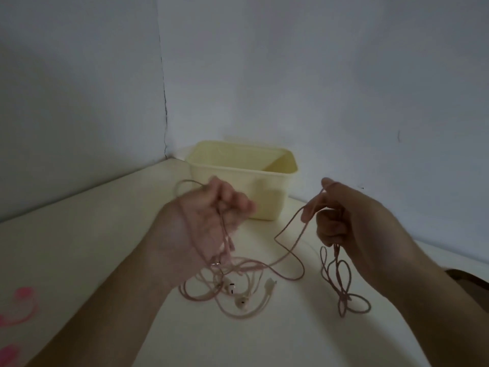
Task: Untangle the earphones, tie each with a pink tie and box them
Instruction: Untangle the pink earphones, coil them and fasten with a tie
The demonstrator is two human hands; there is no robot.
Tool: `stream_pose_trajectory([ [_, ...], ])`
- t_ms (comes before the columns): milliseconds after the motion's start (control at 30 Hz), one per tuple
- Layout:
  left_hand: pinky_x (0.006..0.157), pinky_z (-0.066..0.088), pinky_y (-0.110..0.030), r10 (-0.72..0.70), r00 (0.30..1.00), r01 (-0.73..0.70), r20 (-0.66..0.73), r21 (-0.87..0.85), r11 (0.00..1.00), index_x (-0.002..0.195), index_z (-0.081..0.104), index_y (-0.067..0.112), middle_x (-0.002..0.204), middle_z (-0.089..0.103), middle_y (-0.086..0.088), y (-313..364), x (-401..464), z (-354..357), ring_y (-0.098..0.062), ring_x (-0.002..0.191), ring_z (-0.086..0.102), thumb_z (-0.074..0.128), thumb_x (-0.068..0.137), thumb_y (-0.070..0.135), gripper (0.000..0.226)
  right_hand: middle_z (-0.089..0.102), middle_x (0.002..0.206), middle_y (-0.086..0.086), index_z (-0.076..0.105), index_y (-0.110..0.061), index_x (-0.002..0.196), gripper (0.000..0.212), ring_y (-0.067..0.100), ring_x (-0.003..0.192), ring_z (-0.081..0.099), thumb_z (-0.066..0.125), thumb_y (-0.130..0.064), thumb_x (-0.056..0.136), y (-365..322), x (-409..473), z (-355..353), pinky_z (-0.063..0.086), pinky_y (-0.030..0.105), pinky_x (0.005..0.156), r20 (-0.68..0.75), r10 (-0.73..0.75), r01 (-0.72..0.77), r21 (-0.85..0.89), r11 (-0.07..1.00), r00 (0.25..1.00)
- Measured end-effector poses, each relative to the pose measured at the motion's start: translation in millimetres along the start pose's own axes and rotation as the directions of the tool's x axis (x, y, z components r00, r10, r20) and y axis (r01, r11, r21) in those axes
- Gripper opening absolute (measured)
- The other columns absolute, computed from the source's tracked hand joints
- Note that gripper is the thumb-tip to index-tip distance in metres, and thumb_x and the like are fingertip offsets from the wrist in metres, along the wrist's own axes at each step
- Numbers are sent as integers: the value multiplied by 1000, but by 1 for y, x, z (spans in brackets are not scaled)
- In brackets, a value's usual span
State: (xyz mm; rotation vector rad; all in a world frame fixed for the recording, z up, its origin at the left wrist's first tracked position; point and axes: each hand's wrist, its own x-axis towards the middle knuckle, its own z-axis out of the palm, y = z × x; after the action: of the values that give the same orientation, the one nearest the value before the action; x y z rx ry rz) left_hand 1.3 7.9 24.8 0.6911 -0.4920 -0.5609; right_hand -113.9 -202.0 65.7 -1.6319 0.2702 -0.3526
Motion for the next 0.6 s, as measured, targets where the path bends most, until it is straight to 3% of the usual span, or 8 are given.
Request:
stream_pose_trajectory([
  [33, 103, 57, -43, -5, 1000, 7, -26, 80, 997, 78, 63, 5, 79, 68, -14, -8, 1, 3, -29, 88, 75, 45, 104, 20, 35, 39, 55, 7, 66, 6, 76, 51, 19, 57, 23, 48, -30, 109, -2, -1, 2, 17, 39, 62, 19, 28, -27, -34, 999, 999],
  [100, 103, 57, -44, 16, 999, -12, -52, 77, 997, 81, 65, 1, 83, 71, -19, -17, 1, 8, -33, 93, 75, 45, 103, 17, 34, 31, 57, 5, 69, 5, 74, 50, 19, 54, 25, 51, -28, 108, -3, -2, 4, 21, 34, 59, 52, 69, -61, -136, 989, 996],
  [200, 104, 56, -44, 47, 997, -45, -54, 43, 998, 82, 73, 1, 88, 74, -20, -14, 3, 5, -33, 98, 76, 45, 102, 13, 37, 41, 56, -2, 76, -5, 78, 43, 14, 51, 37, 60, -36, 103, 3, -4, 2, 30, 33, 61, 40, 25, -13, -274, 962, 999],
  [400, 96, 60, -45, 54, 998, -53, 10, -118, 992, 93, 73, 2, 87, 73, -12, -12, 3, 4, -29, 95, 76, 42, 101, 12, 33, 53, 57, -10, 75, -20, 91, 23, 12, 53, 46, 66, -40, 97, 8, -7, 9, 36, 40, 66, 4, -18, 19, -352, 936, 1000],
  [500, 92, 61, -44, 55, 998, -53, 17, -133, 990, 93, 72, 3, 83, 72, -9, -13, 2, 8, -26, 90, 76, 39, 103, 11, 35, 56, 53, -23, 75, -31, 96, 13, 1, 53, 49, 65, -38, 99, 10, -10, 14, 35, 26, 66, 66, -53, 75, -403, 912, 996],
  [600, 93, 61, -45, 54, 998, -52, 10, -156, 986, 89, 73, 4, 80, 70, -8, -15, 0, 12, -25, 86, 76, 38, 104, 11, 38, 53, 49, -23, 76, -29, 97, 15, 1, 47, 47, 63, -29, 103, 13, -12, 19, 34, 17, 56, 175, -41, 121, -474, 872, 984],
])
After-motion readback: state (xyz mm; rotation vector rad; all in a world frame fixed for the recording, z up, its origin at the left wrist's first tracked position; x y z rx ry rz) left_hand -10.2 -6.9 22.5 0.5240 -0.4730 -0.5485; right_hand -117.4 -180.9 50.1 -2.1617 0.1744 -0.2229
